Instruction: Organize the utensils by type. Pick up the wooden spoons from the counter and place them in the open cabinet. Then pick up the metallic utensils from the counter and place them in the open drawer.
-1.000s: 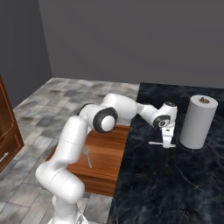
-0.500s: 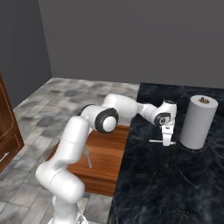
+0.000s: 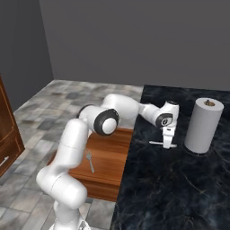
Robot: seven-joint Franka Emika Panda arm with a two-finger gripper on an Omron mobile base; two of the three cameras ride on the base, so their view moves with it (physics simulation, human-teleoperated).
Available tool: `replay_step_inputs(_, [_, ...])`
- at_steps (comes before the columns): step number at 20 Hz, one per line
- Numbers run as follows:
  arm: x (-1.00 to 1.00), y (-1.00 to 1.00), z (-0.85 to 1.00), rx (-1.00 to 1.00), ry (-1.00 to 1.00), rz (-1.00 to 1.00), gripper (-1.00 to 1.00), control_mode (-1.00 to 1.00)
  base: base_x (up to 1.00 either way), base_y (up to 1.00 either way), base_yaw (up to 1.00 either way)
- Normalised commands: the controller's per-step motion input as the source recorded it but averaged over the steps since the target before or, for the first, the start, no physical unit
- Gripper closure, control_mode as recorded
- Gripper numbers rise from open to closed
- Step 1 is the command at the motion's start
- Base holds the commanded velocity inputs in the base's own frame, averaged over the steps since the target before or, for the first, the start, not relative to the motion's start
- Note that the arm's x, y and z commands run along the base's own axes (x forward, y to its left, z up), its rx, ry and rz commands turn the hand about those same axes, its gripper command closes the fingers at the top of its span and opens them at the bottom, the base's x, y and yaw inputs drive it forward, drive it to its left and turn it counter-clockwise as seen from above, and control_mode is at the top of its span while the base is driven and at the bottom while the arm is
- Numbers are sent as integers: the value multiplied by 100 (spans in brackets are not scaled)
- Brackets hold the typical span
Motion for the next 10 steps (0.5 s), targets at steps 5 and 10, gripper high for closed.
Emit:
replay_step_inputs(5, [-23,69,22,0,-6,-1,100,-100,0,0,0])
replay_step_inputs(10, [-34,96,7,-3,-7,0,100,-100,0,0,0])
